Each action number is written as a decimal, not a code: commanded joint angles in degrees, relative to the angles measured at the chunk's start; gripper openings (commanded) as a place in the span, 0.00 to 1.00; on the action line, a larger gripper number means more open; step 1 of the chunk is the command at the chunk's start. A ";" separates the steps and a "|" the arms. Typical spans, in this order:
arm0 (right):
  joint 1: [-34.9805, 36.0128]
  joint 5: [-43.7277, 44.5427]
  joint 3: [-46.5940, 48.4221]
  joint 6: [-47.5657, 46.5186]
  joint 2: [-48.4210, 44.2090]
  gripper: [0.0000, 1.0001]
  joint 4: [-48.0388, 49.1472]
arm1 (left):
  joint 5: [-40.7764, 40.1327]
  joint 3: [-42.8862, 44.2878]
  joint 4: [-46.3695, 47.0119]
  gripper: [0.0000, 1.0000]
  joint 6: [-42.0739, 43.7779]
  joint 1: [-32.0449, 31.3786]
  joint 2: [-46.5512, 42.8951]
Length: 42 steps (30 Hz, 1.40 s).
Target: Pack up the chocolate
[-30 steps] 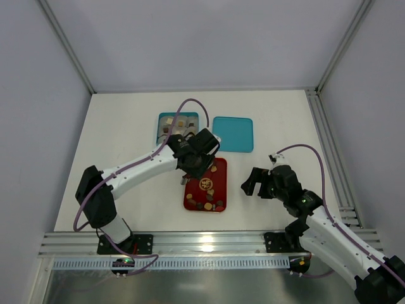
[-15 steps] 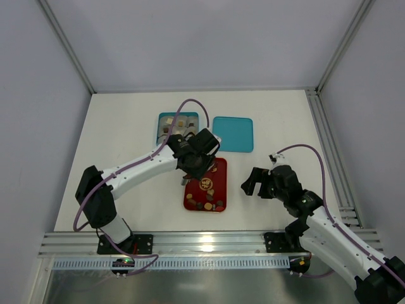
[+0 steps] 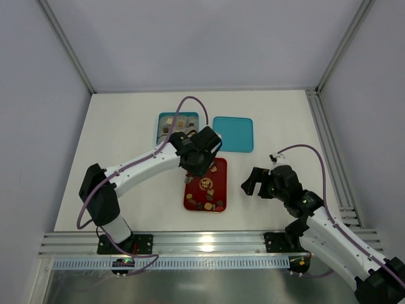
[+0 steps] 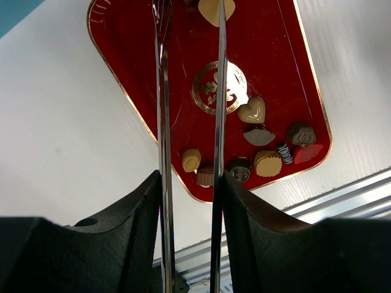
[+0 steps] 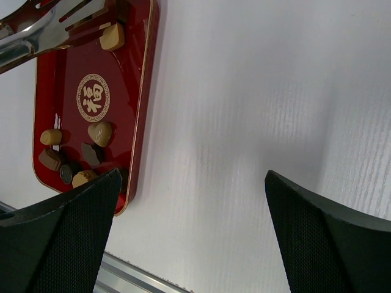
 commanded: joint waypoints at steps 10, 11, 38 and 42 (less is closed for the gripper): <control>0.21 -0.28 0.39 0.12 -0.63 1.00 1.10 | -0.37 3.86 0.00 0.42 -3.36 0.08 1.30; 0.21 -0.28 0.39 0.03 -0.63 1.00 1.01 | -0.54 3.77 0.00 0.42 -3.45 0.08 1.48; 0.21 -0.46 0.12 0.03 -1.24 1.00 1.10 | -3.27 6.32 -1.67 0.42 -7.58 -1.32 4.91; 0.21 -0.46 0.12 0.03 -1.24 1.00 1.10 | -3.97 6.49 -1.93 0.42 -7.93 -1.67 5.17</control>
